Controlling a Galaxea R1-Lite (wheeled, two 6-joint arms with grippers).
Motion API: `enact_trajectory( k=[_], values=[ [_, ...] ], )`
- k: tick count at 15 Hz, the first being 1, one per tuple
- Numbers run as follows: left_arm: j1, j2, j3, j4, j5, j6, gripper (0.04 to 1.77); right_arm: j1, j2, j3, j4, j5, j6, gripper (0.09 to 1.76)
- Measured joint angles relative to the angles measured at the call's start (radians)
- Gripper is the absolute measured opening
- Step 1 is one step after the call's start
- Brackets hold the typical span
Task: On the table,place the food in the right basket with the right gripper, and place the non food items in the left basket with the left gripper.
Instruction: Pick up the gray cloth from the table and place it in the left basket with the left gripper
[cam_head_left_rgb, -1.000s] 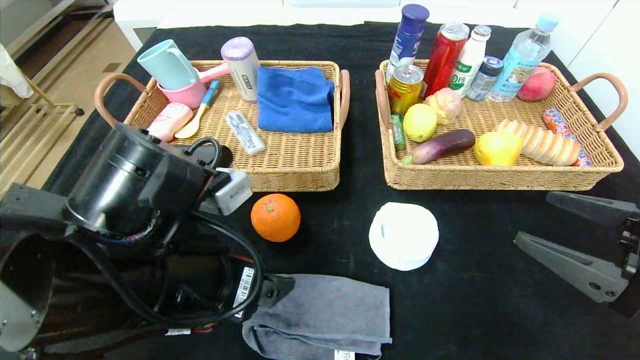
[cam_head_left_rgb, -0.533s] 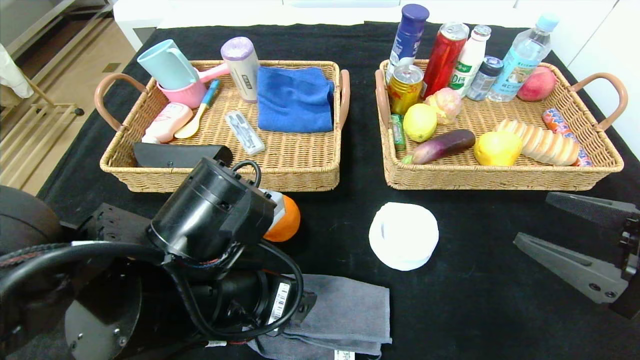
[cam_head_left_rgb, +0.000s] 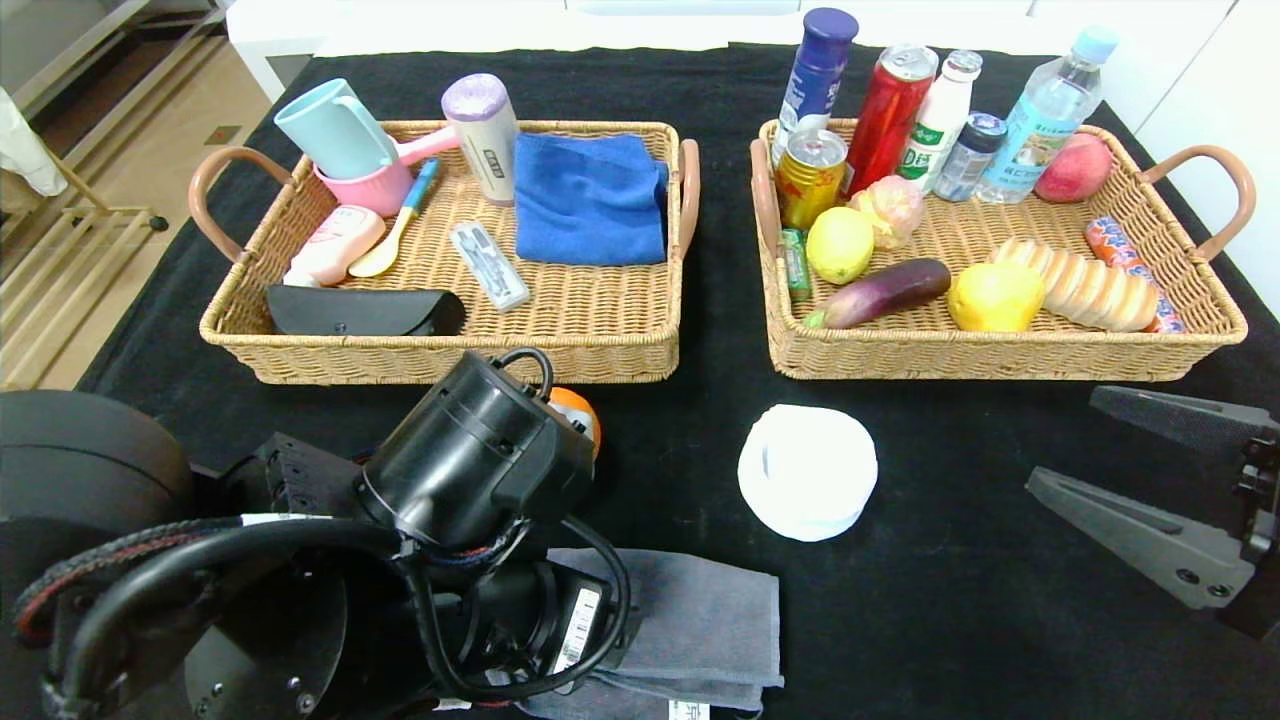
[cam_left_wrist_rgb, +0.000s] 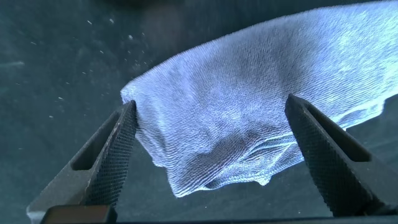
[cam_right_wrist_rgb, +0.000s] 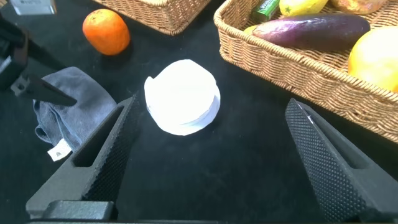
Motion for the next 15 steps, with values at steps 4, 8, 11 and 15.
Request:
enact_trajectory(
  k=[4, 8, 11, 15],
  values=[
    [-0.006, 0.021, 0.007, 0.001, 0.0, -0.001, 1.72, 0.001, 0.0, 0.0, 0.003, 0.0, -0.005, 1.71],
    [-0.033, 0.035, 0.014, 0.064, 0.003, 0.003, 1.72, 0.001, 0.0, 0.002, 0.003, -0.001, -0.006, 1.71],
    [-0.037, 0.068, 0.012, 0.063, 0.035, -0.024, 1.72, 0.001, 0.001, 0.002, 0.002, -0.001, -0.007, 1.71],
    [-0.033, 0.103, 0.007, 0.064, 0.052, -0.036, 1.72, 0.001, 0.0, 0.002, 0.002, -0.001, -0.007, 1.71]
  ],
)
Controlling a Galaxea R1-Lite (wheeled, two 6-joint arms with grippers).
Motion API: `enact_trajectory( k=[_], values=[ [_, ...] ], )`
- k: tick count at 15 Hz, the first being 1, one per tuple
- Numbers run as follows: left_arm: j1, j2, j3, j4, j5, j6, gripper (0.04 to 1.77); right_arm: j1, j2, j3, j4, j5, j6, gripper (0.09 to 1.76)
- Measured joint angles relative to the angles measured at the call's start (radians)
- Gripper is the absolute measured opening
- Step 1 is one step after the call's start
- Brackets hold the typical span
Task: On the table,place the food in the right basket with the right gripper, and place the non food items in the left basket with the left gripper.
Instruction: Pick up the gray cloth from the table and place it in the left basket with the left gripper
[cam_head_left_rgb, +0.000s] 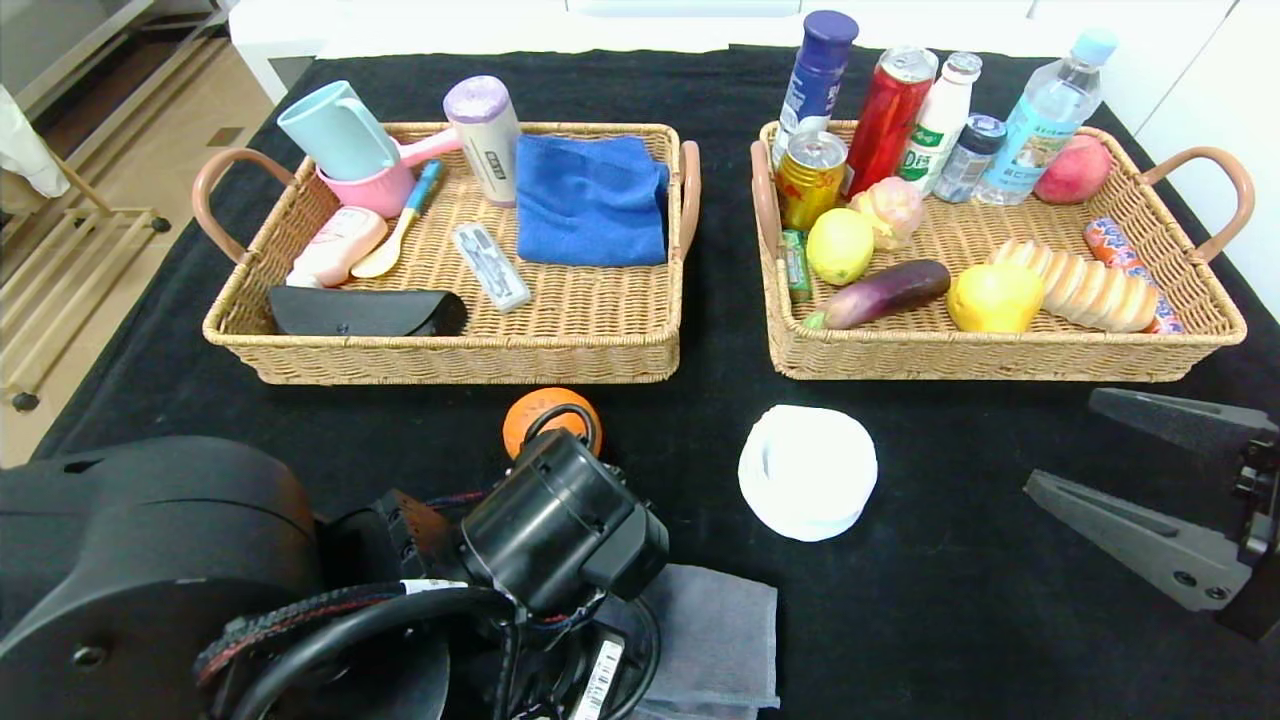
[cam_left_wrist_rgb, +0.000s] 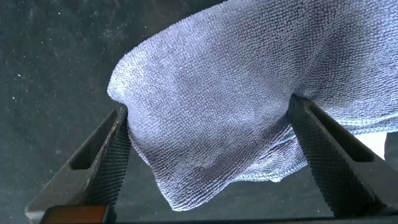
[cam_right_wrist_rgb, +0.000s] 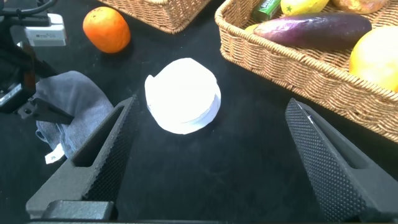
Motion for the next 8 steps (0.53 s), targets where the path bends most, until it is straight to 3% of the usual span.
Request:
enact_trajectory(
  k=[5, 8],
  values=[
    [0.002, 0.012, 0.001, -0.001, -0.001, -0.001, 1.72, 0.0, 0.0, 0.0, -0.001, 0.0, 0.0, 1.71],
    [0.003, 0.017, 0.001, -0.002, -0.003, -0.002, 1.31, 0.0, -0.001, 0.0, -0.001, 0.0, 0.0, 1.71]
  ],
)
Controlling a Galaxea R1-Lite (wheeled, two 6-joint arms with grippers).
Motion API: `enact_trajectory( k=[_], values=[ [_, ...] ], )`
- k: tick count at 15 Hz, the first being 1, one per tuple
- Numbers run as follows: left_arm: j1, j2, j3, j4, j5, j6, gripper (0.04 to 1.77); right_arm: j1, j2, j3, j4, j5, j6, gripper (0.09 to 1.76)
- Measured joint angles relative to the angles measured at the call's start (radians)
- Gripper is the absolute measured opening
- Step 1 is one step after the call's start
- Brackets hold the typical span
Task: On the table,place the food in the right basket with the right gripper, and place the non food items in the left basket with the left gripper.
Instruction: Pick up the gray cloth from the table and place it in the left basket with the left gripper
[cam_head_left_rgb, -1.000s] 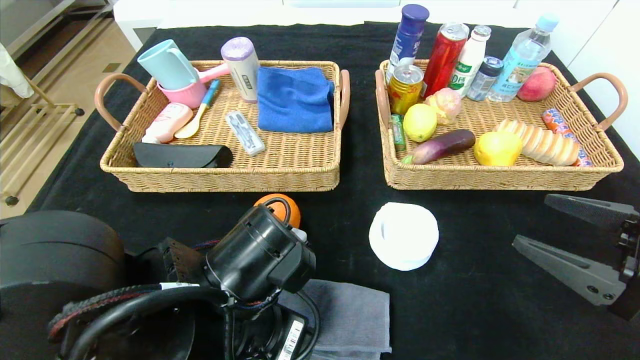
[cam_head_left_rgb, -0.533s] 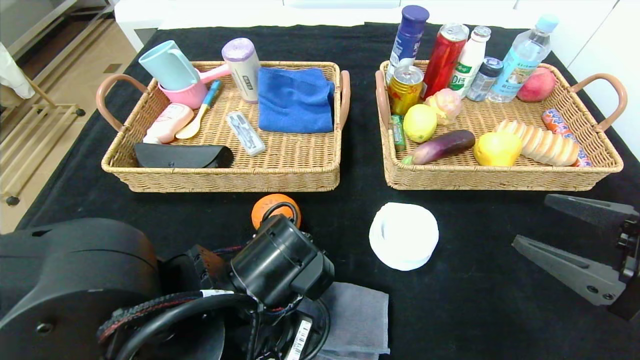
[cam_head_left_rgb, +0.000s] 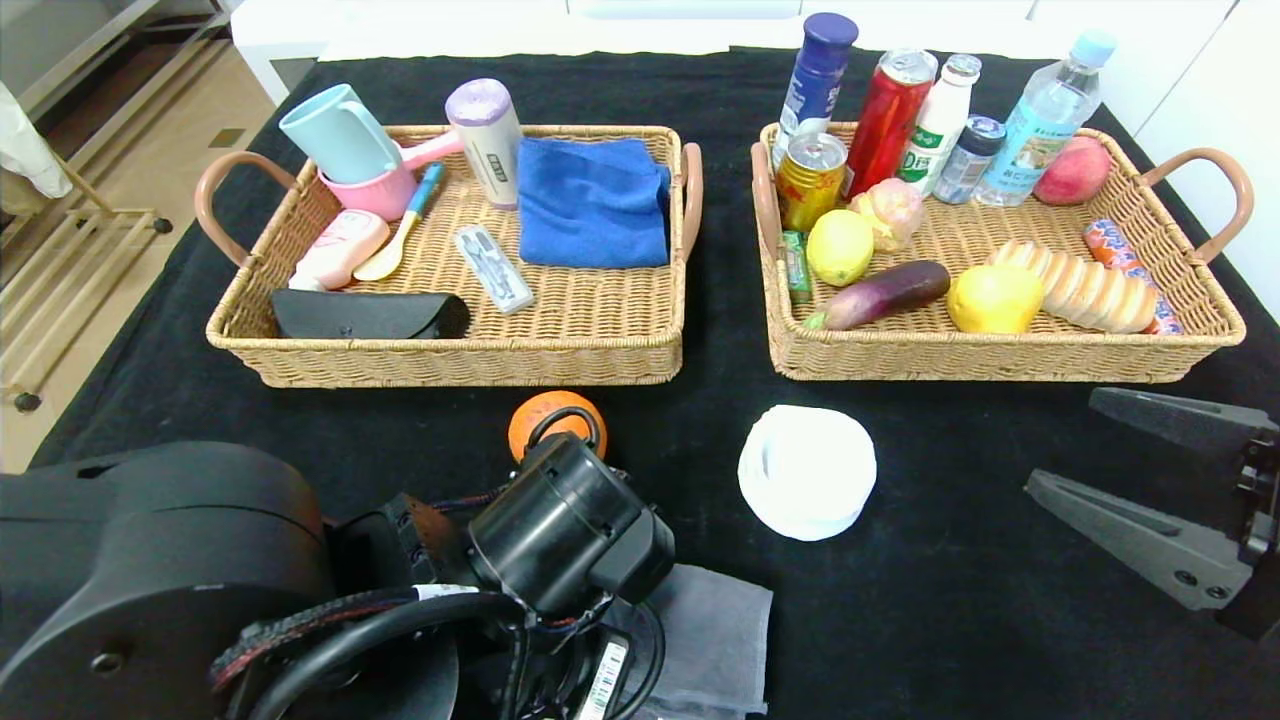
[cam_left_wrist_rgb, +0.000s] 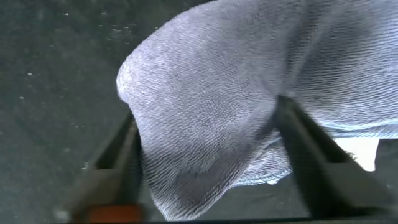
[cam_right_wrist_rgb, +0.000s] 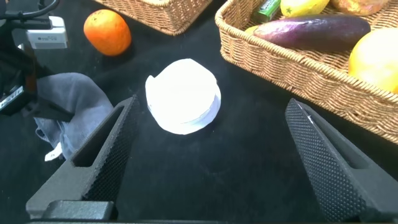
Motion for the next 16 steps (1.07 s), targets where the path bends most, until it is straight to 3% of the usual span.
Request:
enact_trajectory(
  k=[3, 6, 16],
  values=[
    [0.0, 0.003, 0.0, -0.001, -0.003, 0.0, 1.02, 0.0, -0.001, 0.0, 0.0, 0.0, 0.0, 1.71],
    [0.004, 0.003, 0.0, 0.0, -0.004, 0.0, 0.85, 0.0, -0.001, 0.0, 0.0, 0.0, 0.0, 1.71],
    [0.015, 0.009, 0.008, -0.001, -0.001, -0.005, 0.83, 0.001, -0.001, 0.007, 0.001, 0.001, -0.008, 1.71]
  ],
)
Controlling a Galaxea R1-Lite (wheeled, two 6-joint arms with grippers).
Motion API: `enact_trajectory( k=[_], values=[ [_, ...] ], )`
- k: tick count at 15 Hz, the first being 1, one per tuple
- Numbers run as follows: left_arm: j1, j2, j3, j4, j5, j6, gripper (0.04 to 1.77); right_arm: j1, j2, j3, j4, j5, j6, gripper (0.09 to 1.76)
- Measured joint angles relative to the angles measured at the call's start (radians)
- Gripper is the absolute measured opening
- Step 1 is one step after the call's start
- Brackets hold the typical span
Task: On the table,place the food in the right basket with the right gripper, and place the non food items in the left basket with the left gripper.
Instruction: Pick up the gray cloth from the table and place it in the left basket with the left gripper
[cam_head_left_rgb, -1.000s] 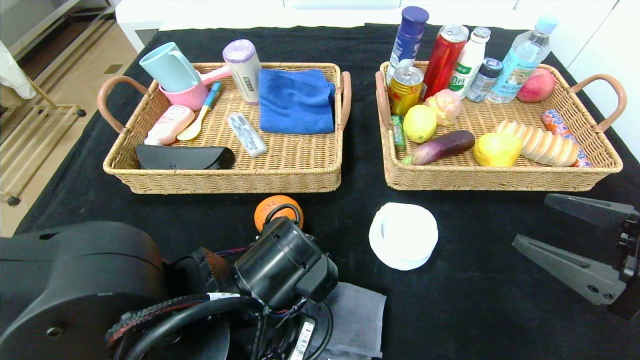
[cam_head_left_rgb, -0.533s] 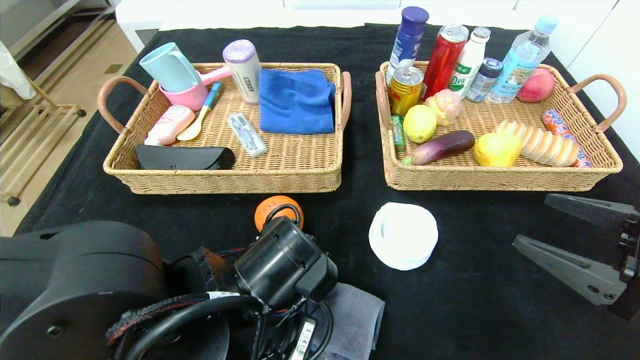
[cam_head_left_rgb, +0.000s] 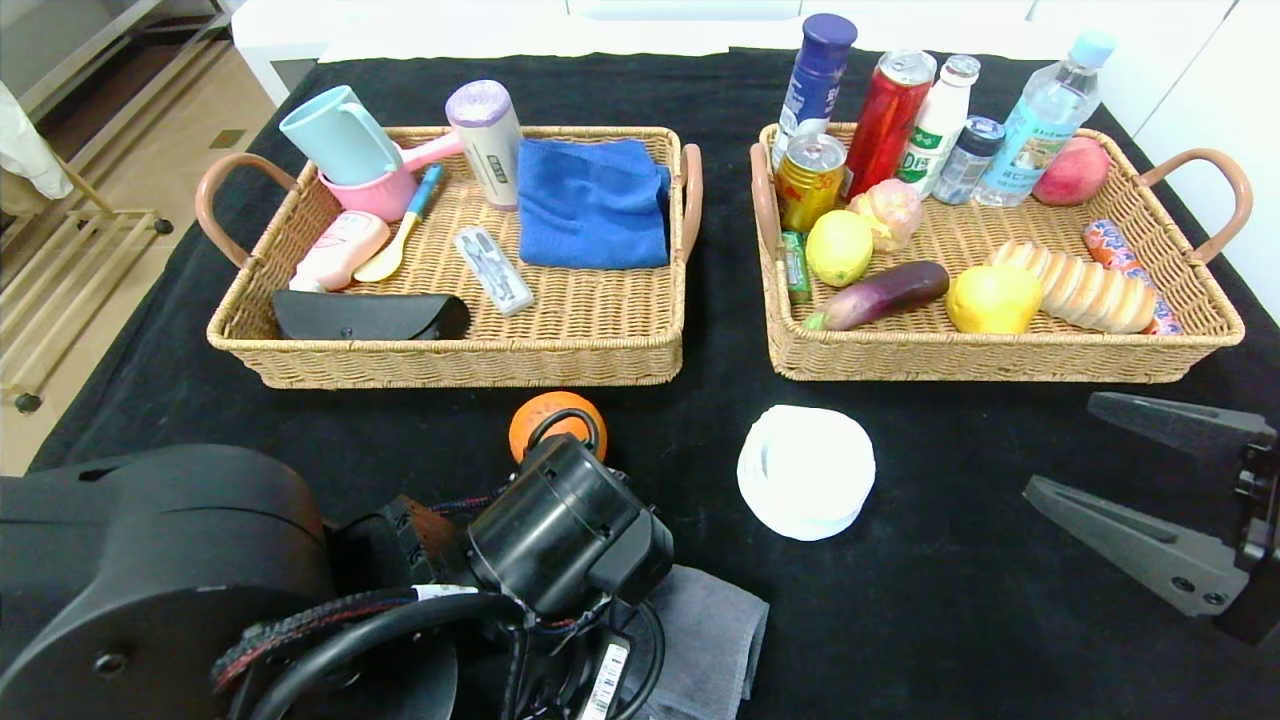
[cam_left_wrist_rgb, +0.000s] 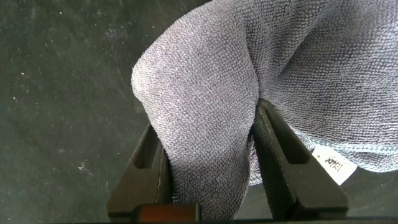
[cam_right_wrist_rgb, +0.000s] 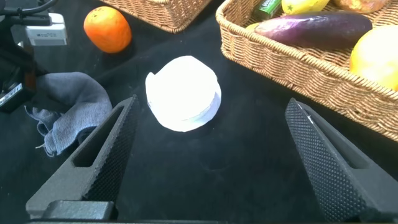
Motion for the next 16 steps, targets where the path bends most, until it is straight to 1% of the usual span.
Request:
enact_trajectory(
  k=[3, 4, 5, 6, 7, 11, 13, 16],
  values=[
    [0.001, -0.016, -0.001, 0.006, -0.005, 0.002, 0.82, 0.0, 0.0, 0.001, 0.0, 0.0, 0.0, 1.71],
    [0.002, -0.026, -0.001, 0.009, -0.006, 0.002, 0.76, 0.0, 0.001, 0.001, 0.0, -0.001, 0.0, 1.71],
    [0.002, -0.041, 0.0, 0.01, -0.006, 0.002, 0.64, 0.0, 0.001, 0.002, -0.001, 0.0, -0.001, 1.71],
    [0.003, -0.055, 0.001, 0.01, -0.008, 0.002, 0.41, 0.001, 0.0, 0.003, -0.001, 0.0, -0.001, 1.71],
    [0.006, -0.071, 0.002, 0.012, -0.009, 0.002, 0.25, 0.001, 0.0, 0.004, -0.001, 0.0, -0.001, 1.71],
    [0.011, -0.135, 0.008, 0.01, -0.011, 0.002, 0.25, 0.003, 0.003, 0.008, -0.001, 0.0, -0.005, 1.71],
    [0.013, -0.155, 0.01, 0.005, -0.034, 0.0, 0.25, 0.003, 0.003, 0.008, -0.001, 0.0, -0.004, 1.71],
    [0.013, -0.183, 0.011, 0.003, -0.042, -0.001, 0.25, 0.003, 0.003, 0.008, -0.001, -0.001, -0.005, 1.71]
  ],
)
